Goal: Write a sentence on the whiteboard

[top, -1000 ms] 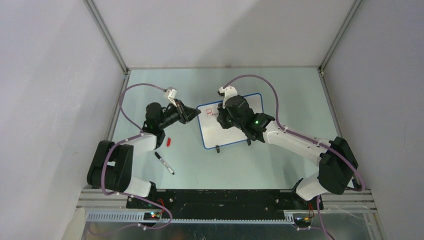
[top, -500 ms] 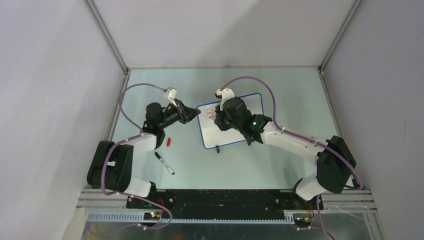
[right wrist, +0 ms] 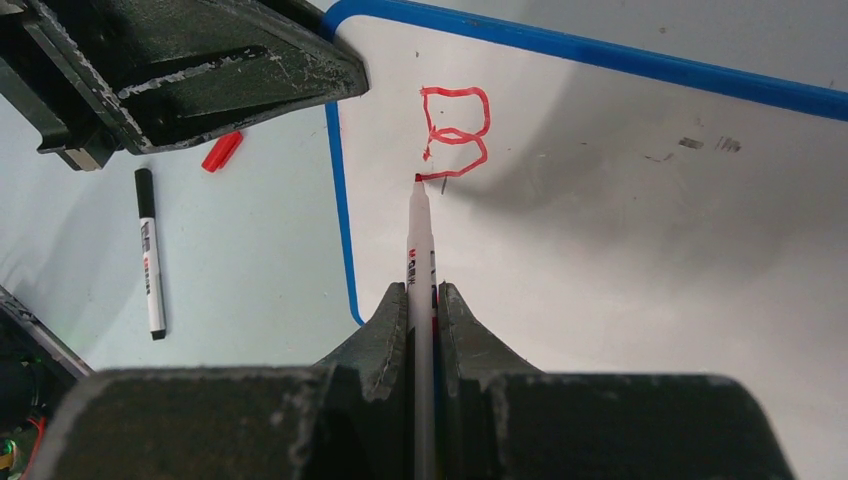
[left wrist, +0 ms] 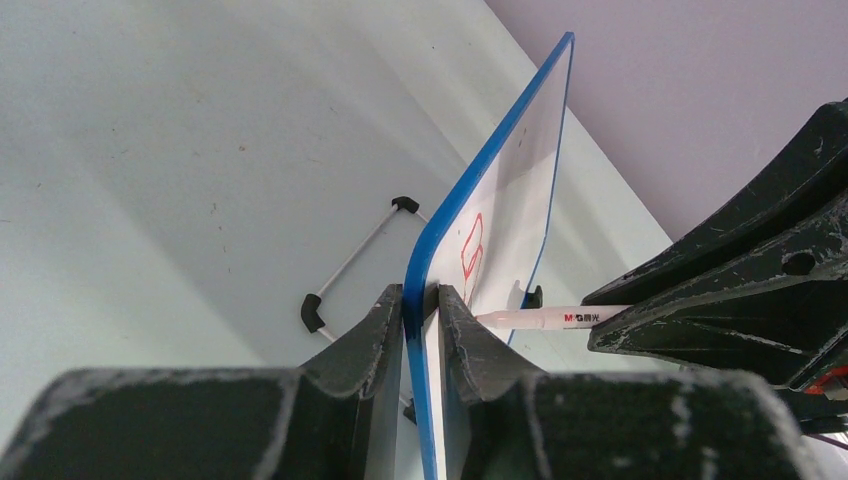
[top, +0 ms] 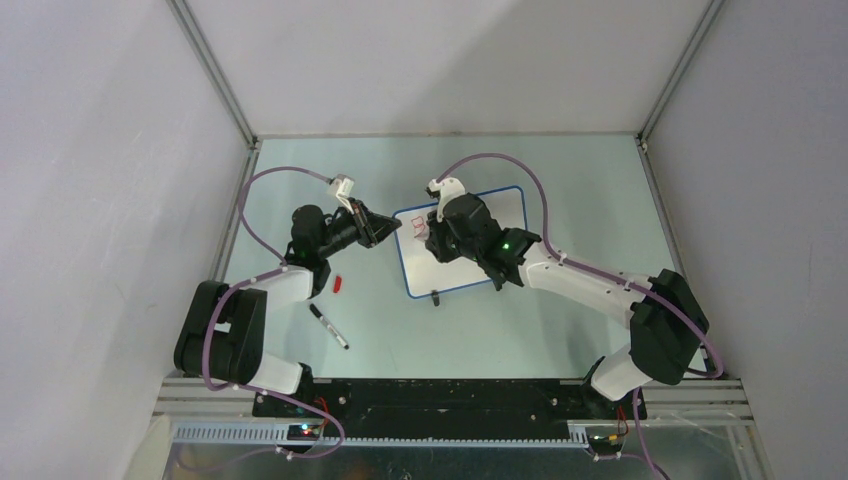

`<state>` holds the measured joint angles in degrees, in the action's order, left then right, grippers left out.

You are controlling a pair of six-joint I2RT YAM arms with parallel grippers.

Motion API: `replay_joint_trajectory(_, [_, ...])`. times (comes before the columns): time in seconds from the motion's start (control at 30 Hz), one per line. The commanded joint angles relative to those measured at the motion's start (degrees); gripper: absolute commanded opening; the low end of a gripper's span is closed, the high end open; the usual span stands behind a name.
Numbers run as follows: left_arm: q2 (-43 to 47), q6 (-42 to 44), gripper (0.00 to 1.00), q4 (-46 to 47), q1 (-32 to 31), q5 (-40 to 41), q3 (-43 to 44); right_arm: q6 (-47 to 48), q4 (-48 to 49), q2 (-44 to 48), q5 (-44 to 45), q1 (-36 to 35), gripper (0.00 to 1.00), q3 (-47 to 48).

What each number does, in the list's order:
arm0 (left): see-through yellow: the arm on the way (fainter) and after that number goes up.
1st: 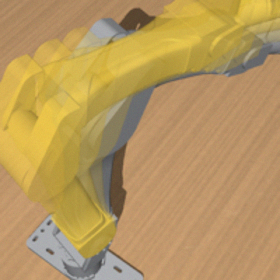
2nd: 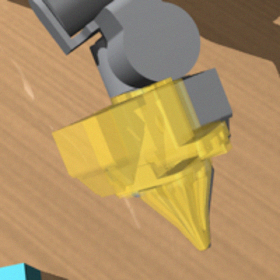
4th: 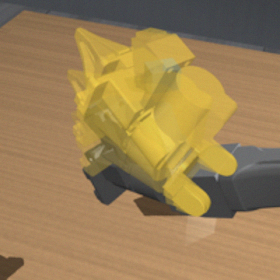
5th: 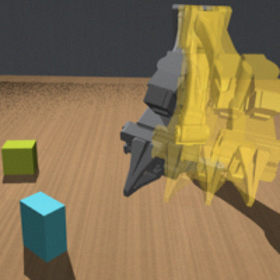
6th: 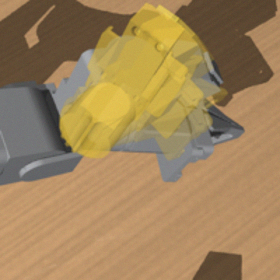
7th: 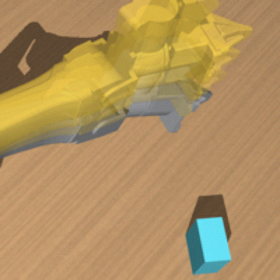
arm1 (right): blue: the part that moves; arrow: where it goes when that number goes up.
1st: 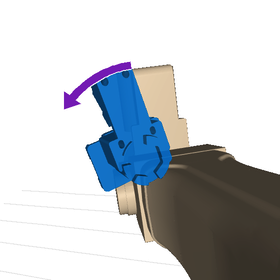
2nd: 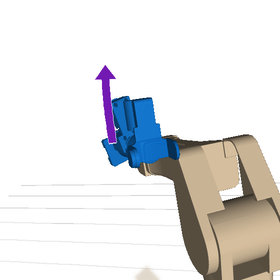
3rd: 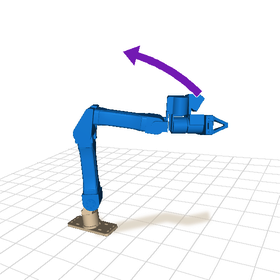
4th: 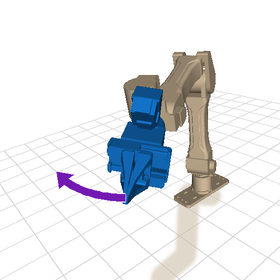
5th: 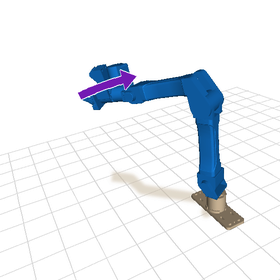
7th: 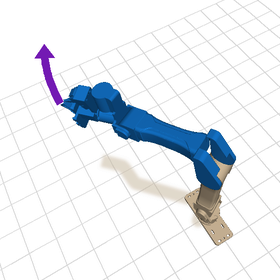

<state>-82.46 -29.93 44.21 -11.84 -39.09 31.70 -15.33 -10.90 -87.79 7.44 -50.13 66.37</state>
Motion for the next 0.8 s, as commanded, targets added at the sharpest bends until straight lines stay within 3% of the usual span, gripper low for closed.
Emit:
replay_joint_trajectory(0.0, [2.2, 1.1, 0.21, 1.1, -0.8, -1.5, 0.4, 0.9, 1.2, -0.8, 1.7, 0.6, 0.00, 2.9])
replay_joint_trajectory(0.77, [2.3, 1.3, 0.22, 0.6, -0.8, -1.5, 0.5, 1.3, -0.1, 1.8, 2.3, 0.4, 0.00, 4.5])
